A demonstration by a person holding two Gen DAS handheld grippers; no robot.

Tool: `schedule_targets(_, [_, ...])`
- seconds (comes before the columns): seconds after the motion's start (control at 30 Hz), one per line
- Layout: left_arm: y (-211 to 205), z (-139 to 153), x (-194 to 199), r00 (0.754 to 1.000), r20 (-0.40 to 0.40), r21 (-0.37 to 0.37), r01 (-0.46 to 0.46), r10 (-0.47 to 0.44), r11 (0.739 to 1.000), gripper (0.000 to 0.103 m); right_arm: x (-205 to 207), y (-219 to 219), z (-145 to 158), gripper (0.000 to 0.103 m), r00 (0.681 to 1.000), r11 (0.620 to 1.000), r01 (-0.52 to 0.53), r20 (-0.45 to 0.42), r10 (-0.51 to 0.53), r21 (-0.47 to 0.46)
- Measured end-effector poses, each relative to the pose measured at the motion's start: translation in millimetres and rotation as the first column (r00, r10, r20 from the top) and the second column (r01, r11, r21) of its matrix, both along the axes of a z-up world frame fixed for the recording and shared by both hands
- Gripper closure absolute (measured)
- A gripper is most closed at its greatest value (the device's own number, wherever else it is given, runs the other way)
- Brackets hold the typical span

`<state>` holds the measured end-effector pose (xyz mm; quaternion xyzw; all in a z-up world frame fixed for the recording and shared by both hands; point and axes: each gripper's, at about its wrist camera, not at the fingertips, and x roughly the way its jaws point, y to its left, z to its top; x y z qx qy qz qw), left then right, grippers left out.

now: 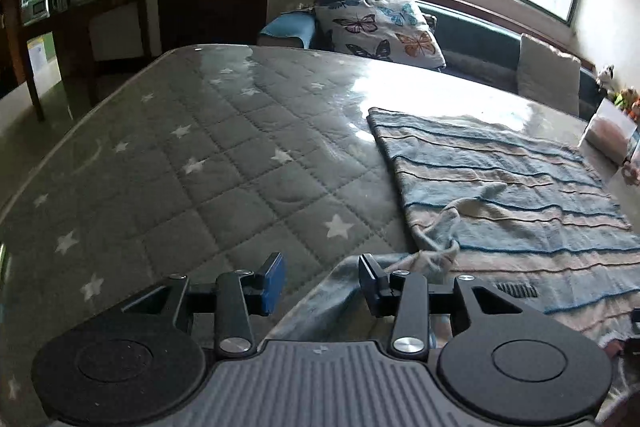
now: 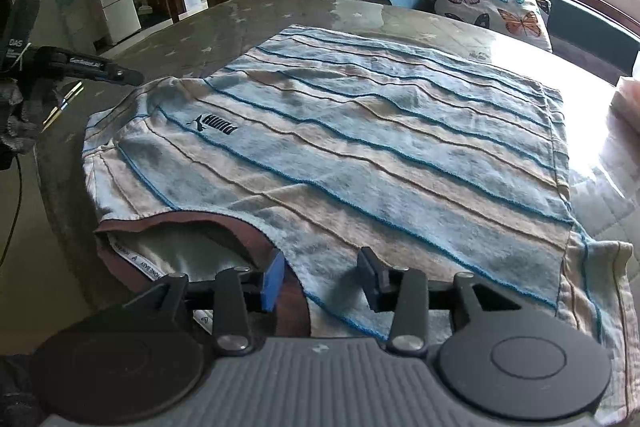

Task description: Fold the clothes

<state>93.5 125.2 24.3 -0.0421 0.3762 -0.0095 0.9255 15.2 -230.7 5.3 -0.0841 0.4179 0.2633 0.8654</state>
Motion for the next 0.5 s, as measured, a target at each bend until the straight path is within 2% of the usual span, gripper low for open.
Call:
schedule_targets(0.4, [-25,-20,0,0.996,-0.016,0.029,0.09,-0.09,0.995,0.058,1,3,0,0.058,1.0,1.0,0.005,-0.001,-0.005,-0.007])
schedule_targets(0.5, [-29,-24,1,0.993,-0.014,0.036,0.115,-0.115,0.993,0.061,1,3,0,0.057,1.0,1.0,0.006,0.0,-0.006,-0.007])
